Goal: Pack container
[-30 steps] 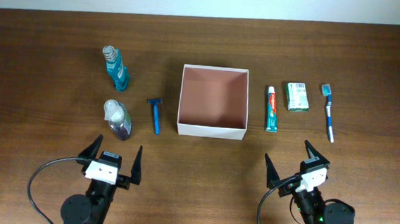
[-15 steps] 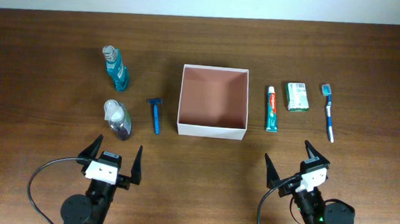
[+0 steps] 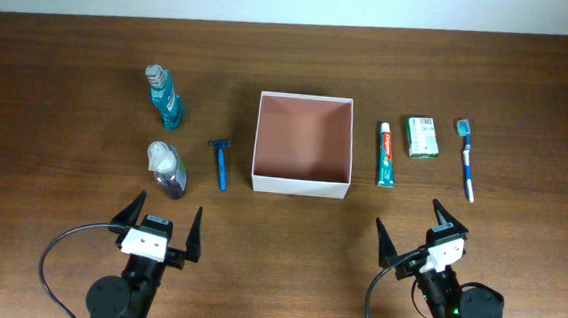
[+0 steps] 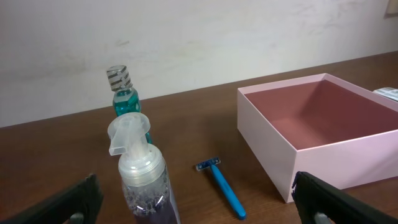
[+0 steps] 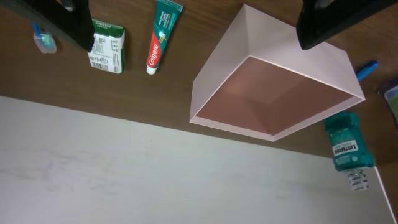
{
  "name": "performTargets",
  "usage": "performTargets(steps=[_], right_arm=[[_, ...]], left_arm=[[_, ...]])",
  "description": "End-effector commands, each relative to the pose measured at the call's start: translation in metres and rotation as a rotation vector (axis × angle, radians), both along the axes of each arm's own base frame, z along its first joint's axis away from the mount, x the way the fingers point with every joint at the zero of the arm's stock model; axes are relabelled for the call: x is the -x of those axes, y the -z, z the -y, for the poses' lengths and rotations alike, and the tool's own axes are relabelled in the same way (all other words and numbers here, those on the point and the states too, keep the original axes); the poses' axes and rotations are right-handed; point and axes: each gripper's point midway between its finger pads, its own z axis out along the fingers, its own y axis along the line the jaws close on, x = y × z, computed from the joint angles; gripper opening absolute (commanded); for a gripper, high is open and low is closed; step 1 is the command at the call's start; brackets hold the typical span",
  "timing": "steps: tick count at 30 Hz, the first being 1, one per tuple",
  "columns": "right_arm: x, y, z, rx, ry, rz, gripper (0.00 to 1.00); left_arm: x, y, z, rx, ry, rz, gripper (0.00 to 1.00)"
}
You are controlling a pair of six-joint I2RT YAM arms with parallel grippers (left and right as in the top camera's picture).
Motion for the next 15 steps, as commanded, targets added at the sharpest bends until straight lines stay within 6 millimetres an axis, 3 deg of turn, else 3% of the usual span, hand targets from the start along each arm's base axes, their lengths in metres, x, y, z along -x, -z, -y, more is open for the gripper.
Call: performTargets(steps=[1,15], right_arm=[[0.0002,0.0011,0.0008,-0.011,0.003,-0.003,0.99],[0.0002,0.0011,0.0008,-0.011,0.003,-0.003,1.00]], left_arm=[[-0.0001,0.0013,-0.0013,0.009,-0.007,0.000,0.99],[-0.0001,0.0013,-0.0013,0.009,-0.007,0.000,0.99]])
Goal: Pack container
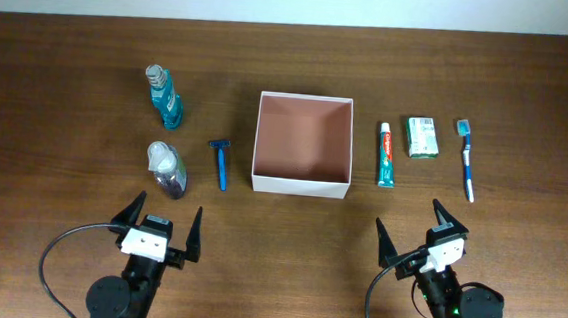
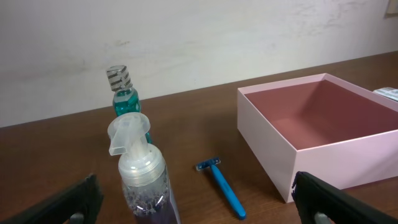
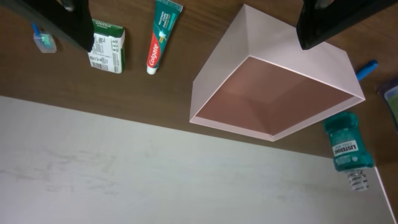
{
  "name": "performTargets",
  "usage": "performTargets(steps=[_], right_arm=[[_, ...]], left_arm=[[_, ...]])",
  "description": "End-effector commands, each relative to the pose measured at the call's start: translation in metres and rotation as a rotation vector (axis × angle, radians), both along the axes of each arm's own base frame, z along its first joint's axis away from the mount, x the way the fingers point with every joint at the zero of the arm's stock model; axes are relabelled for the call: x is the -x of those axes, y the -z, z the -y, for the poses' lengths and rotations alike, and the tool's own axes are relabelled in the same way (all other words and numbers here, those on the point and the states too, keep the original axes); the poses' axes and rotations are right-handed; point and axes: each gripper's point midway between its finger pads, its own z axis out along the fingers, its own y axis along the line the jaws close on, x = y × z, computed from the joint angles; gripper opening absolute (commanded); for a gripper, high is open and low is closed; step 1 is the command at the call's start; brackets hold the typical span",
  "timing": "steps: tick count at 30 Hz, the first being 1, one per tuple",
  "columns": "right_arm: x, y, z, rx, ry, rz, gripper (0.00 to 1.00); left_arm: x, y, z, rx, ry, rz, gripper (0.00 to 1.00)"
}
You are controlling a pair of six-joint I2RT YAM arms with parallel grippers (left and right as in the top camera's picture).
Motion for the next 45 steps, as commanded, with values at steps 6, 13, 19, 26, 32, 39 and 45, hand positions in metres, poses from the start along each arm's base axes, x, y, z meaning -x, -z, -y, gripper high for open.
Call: performTargets(steps=[6,13,19,26,32,39,45], right_arm=[[0.000,0.001,0.001,-0.010,0.003,-0.003,0.99],[0.000,0.001,0.001,-0.010,0.003,-0.003,0.99],[0.000,0.001,0.001,-0.010,0.003,-0.003,0.99],[0.000,0.001,0.001,-0.010,0.003,-0.003,0.99],[0.000,0.001,0.001,-0.010,0.003,-0.002,0.99],[0.000,0.001,0.001,-0.010,0.003,-0.003,0.99],[0.000,0.001,0.001,-0.010,0.003,-0.002,0.99]], left_arm=[[0.000,0.001,-0.001,0.009,-0.007,0.000,0.99],[0.000,0.001,-0.001,0.009,-0.007,0.000,0.99],[-0.002,0.000,-0.009,0.006,-0.054,0.004,0.99],[0.000,-0.037,-0.009,0.014,-0.053,0.143,0.99],[0.010,-0.087,-0.019,0.023,-0.111,0.236,0.99],[0.011,-0.124,-0.032,0.008,-0.183,0.092,0.99],[-0.010,-0.174,-0.017,-0.012,-0.097,-0.057,0.99]])
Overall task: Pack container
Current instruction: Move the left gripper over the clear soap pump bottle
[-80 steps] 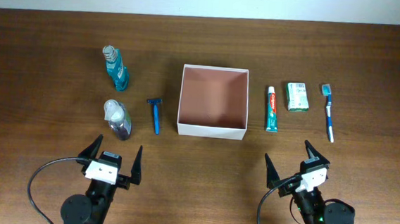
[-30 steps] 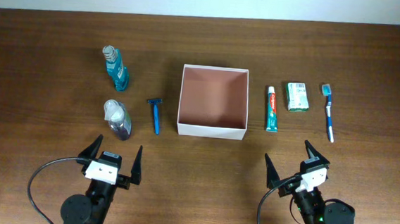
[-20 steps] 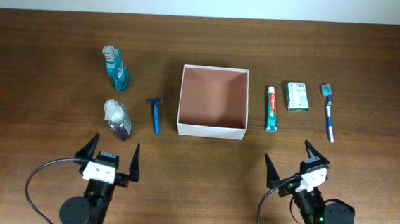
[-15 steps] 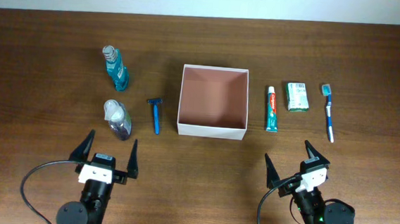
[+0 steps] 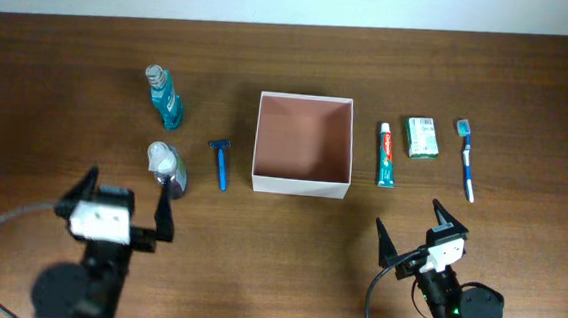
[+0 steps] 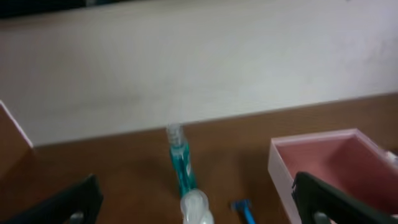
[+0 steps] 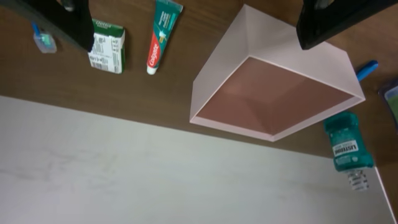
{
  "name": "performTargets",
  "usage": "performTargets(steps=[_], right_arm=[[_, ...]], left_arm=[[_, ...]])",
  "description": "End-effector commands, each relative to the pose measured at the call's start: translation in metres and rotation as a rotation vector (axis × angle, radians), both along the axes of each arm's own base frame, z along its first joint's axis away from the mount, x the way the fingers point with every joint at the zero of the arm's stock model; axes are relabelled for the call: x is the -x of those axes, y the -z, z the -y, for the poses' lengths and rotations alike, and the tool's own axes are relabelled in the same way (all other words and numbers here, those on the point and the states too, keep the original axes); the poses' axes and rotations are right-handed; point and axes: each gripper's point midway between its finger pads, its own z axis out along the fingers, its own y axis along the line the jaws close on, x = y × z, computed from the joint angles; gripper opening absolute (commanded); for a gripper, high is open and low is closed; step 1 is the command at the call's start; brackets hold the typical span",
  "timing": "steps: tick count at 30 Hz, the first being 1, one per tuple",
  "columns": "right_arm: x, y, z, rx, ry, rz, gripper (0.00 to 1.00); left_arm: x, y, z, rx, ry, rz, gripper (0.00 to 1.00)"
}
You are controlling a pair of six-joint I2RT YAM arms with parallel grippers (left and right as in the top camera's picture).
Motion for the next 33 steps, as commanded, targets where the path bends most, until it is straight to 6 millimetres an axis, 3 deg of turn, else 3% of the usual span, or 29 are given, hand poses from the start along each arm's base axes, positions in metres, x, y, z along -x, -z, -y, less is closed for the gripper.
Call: performTargets(steps=[1,4,9,14,17,26,33], right_arm=[[0.000,0.002,0.001,-0.011,0.003,-0.005,0.99],[0.000,0.002,0.001,-0.010,0.003,-0.005,0.99],[0.000,0.002,0.001,-0.010,0.003,-0.005,0.99],[0.000,0.002,0.001,-0.010,0.003,-0.005,0.99],[0.000,0.001,0.001,-0.010,0.003,-0.004,0.99],[0.000,0.002,0.001,-0.010,0.003,-0.005,0.99],[0.000,0.002,0.001,-0.010,0.003,-0.005,0.99]], left_arm=[[-0.014,-0.027,0.011,0.005,0.064,-0.039,0.99],[-0.030,-0.020,0.011,0.010,0.060,-0.110,0.99],[-0.056,0.008,0.013,0.100,0.044,-0.315,0.99],[-0.074,0.031,-0.004,0.061,-0.069,-0.600,0.99],[-0.085,0.042,-0.004,0.052,-0.078,-0.712,0.99],[-0.084,0.110,0.004,0.059,-0.050,-1.008,0.99],[-0.104,0.145,0.001,0.056,-0.063,-1.087,0.99]])
